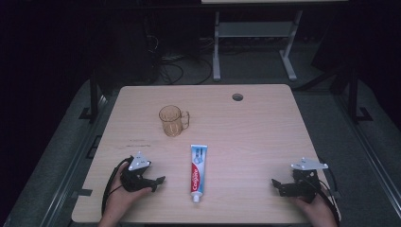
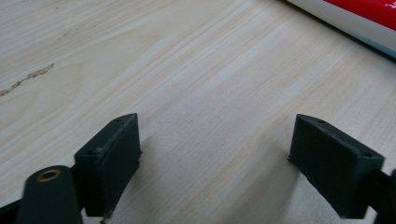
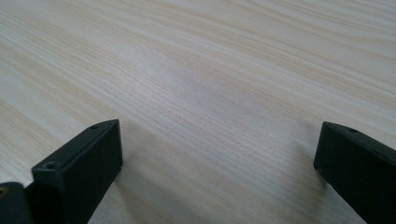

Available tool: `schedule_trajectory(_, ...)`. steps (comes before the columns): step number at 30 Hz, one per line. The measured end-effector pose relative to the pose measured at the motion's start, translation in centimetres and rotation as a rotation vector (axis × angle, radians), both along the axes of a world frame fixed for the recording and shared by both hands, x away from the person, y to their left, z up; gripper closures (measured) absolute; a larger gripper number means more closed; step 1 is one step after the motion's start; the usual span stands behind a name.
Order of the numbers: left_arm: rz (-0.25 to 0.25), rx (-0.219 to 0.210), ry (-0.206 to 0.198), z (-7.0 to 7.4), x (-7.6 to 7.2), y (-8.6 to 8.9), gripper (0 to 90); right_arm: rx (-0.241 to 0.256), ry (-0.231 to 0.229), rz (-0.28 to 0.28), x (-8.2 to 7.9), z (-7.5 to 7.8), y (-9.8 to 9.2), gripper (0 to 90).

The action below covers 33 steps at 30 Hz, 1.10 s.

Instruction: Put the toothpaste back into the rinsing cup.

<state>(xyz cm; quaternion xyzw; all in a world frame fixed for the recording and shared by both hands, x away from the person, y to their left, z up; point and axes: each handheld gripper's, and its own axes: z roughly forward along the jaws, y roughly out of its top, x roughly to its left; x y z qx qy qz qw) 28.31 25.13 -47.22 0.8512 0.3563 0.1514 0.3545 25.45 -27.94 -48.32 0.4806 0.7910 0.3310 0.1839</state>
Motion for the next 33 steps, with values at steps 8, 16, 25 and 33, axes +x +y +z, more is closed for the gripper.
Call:
schedule_trajectory(8,-0.004,-0.030,0.031,0.6,0.1,0.5,35.4,0.000,0.000,0.000,0.0,0.0,0.0,0.5)
schedule_trajectory(16,-0.014,-0.075,0.039,1.9,0.1,0.5,58.3,0.000,0.001,0.000,0.0,0.0,0.0,0.5)
schedule_trajectory(25,-0.053,-0.130,0.071,2.9,0.3,0.1,79.9,0.000,0.000,0.000,0.0,0.0,0.0,0.5)
schedule_trajectory(33,-0.073,-0.151,0.089,3.8,0.5,-0.6,90.0,0.000,0.000,0.000,0.0,0.0,0.0,0.5)
